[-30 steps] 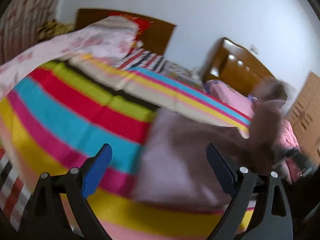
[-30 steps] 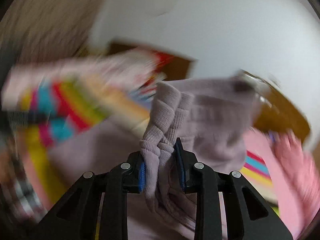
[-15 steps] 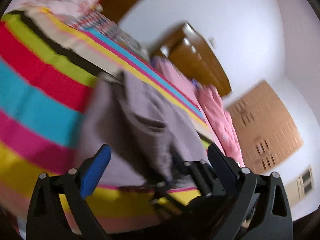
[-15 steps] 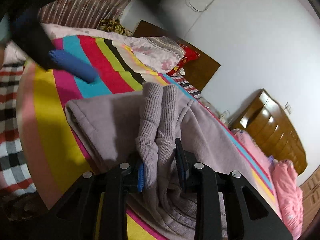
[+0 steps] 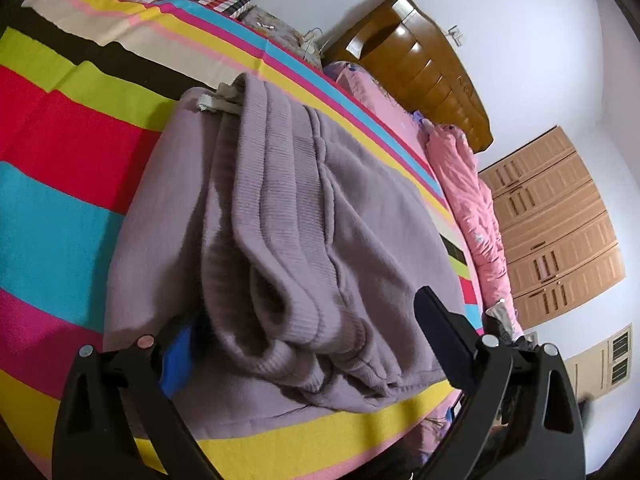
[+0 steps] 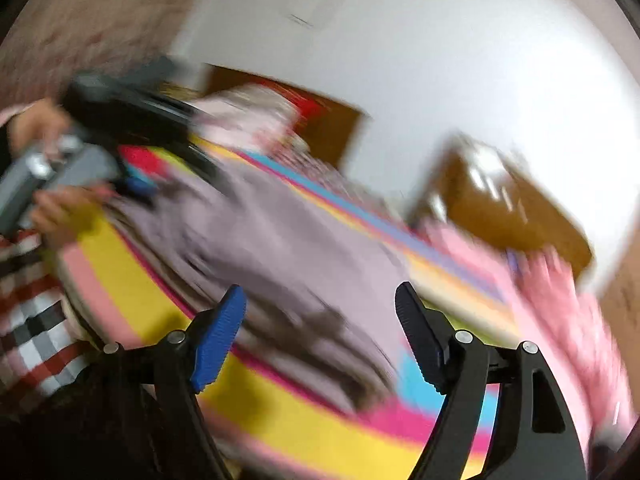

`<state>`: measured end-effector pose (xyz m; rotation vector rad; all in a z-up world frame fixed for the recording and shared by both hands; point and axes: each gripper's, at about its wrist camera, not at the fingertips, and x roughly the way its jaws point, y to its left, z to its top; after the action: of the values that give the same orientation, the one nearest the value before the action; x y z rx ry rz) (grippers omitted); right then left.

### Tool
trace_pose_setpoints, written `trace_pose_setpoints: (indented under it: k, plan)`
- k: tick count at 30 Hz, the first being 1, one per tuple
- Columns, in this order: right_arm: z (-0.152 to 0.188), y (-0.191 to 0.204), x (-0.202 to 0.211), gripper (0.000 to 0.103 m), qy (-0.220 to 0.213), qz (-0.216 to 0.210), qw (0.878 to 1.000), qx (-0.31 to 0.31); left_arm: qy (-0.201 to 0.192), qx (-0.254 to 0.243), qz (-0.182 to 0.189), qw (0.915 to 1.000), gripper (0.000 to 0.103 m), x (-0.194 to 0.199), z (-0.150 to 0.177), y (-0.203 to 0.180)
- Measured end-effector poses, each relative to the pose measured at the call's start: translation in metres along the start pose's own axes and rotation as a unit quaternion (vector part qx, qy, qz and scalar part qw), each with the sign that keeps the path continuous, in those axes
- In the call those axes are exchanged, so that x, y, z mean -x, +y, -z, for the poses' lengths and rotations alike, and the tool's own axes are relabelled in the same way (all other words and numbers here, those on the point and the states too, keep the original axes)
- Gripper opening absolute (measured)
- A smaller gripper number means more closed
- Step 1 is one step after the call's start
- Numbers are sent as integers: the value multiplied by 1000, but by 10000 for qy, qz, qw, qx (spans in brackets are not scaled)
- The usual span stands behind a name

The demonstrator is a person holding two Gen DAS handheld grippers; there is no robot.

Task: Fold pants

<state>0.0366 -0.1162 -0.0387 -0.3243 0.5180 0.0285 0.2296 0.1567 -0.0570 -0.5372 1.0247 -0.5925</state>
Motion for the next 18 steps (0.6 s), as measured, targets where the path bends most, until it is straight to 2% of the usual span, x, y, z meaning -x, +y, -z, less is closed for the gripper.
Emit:
trace_pose_setpoints:
  k: [2,3,5,10,11,12,13,15,17,18]
  plan:
    - [18,-18,-13,74,503,157,9977,-424,-27,7,19,10000,100,-2,-2,2]
    - [22,-24,-15,74,585,145,9964,-603,-33,-6,17,10000,101,-3,-2,1]
    - [24,-30,-20,74,642,106,9939,-886,4,-53,-128,9999,101,-7,-2,-1]
    - [18,-26,-42,74,689,287,9943,-762,-10,-200,-465,9987,99,-12,-3,-13]
    - [21,-28,-44,74,689,328,9941,-775,-42,-256,-580,9980,89,-11,-1,-14]
    - [25,-33,-44,74,670,377,9939,-792,-88,-354,-898,9953,59,-11,1,-16]
    - [24,-41,-52,74,666,420,9938,-785,-93,-524,-1161,9918,49,-11,1,-20]
    - [24,-46,-63,75,684,498,9940,-696,-174,-745,-1112,9908,24,-3,1,-31]
    - [22,-49,-63,75,695,586,9938,-636,-268,-1069,-1158,9871,20,7,-3,-51]
    - [21,-51,-63,75,704,616,9937,-625,-373,-1180,-1018,9871,20,16,-8,-64]
